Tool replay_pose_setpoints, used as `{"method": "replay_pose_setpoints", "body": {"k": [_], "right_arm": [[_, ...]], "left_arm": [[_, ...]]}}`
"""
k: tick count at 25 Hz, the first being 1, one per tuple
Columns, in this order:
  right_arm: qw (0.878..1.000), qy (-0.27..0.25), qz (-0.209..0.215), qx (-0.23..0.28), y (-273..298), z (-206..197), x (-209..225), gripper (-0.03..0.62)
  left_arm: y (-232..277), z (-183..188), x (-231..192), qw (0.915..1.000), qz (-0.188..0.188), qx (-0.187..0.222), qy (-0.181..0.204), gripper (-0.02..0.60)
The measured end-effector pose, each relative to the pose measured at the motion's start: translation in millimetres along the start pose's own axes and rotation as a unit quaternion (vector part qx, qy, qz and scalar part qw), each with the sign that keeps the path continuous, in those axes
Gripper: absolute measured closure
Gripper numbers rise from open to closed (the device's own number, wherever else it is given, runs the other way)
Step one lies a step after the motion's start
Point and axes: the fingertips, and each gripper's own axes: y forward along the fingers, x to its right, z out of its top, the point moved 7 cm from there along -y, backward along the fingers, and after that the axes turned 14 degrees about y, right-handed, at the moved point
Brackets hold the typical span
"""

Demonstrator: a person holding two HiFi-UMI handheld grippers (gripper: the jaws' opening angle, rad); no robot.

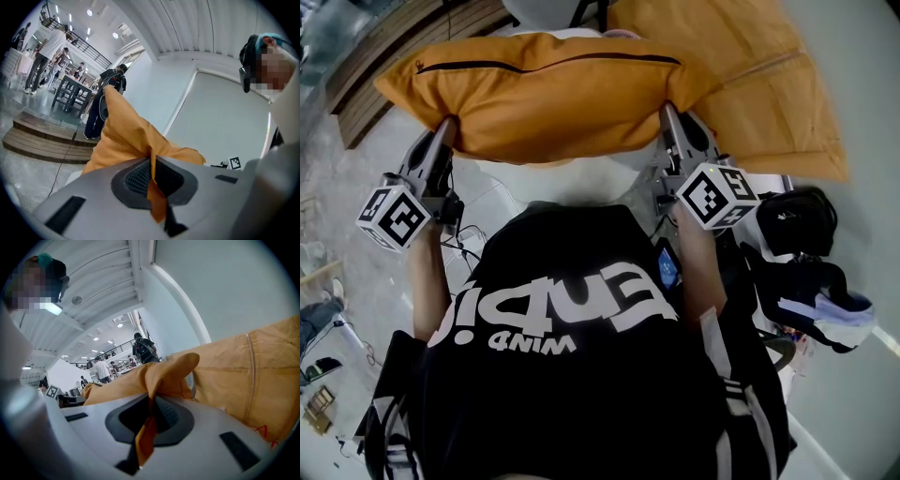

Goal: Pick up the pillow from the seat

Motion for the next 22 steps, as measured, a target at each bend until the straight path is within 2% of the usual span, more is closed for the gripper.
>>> {"method": "replay_pose_setpoints", "body": {"k": [7,17,22], "right_arm": [[1.0,0.001,0.002,0.0,0.1,0.3,-0.5,0.556],[1.0,0.005,0.0,-0.003,0.7,-0.8,1.8,0.556],[1.0,0.006,0.0,-0.001,2.0,-1.8,2.1,0.556]], "left_arm": [[-0.5,1.6,2.0,0.9999,0.006,-0.015,-0.002,0.565],[0.5,-2.7,1.6,0.9999,-0.003,-0.011,-0.013,0.565],[0.1,1.1,-0.6,1.0,0.002,-0.007,-0.002,0.565]]}}
